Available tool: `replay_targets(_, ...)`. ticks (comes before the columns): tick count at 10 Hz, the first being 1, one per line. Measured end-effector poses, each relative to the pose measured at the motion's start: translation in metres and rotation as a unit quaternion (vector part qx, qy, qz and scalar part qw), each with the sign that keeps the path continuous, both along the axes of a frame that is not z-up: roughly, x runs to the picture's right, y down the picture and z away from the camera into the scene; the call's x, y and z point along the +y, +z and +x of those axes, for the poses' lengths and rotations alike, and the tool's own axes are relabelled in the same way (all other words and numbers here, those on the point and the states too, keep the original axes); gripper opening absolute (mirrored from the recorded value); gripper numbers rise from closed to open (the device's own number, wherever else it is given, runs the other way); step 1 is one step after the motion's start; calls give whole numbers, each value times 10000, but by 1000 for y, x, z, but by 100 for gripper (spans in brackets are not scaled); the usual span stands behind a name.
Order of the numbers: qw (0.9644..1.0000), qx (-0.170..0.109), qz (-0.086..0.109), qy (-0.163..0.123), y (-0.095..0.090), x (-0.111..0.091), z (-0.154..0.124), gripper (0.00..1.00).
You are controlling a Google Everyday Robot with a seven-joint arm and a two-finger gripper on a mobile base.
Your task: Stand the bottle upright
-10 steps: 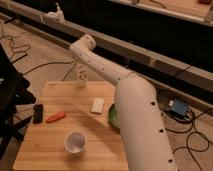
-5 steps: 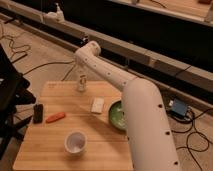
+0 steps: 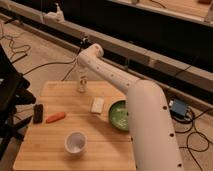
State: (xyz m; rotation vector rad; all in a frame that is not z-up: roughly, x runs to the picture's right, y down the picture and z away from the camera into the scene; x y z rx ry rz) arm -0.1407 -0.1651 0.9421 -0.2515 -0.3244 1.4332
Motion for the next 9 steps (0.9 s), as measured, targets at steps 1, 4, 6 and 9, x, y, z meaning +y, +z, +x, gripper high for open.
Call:
replay_targets(1, 10000, -30, 7, -22, -3, 2, 0, 63)
replay_targets(4, 9997, -198, 4, -105, -15, 11, -5, 80)
replay_targets(6, 9989, -439, -28, -189, -29, 21, -16, 80)
replay_targets(9, 9977, -621, -154, -230, -39, 29, -15, 80)
